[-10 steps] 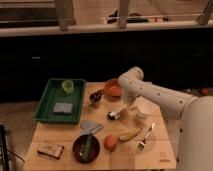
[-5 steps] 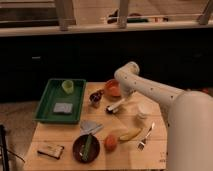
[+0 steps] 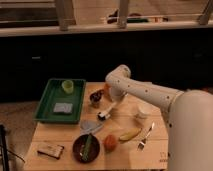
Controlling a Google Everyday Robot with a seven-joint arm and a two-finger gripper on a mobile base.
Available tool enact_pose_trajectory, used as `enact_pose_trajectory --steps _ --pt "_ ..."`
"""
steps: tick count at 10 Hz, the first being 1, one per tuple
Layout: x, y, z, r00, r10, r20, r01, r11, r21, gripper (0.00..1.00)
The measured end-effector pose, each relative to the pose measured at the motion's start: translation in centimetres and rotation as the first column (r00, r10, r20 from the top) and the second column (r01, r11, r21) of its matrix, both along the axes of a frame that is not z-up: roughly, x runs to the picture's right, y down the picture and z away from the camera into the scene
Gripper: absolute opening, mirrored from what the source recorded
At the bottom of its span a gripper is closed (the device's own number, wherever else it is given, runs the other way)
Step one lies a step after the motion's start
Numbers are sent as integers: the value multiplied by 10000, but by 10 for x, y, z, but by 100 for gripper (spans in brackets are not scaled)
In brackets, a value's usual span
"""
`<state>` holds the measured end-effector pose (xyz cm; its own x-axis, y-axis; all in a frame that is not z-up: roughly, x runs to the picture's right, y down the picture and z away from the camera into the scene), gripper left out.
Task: Wipe table surface with brush
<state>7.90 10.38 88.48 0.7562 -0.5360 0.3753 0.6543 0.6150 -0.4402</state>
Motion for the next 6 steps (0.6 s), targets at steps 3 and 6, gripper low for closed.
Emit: enact_pose_trajectory --steps 3,6 --pt "21 13 -8 10000 70 26 -69 9991 -412 0" --pt "68 16 -8 9979 289 -583 -328 9972 -674 0"
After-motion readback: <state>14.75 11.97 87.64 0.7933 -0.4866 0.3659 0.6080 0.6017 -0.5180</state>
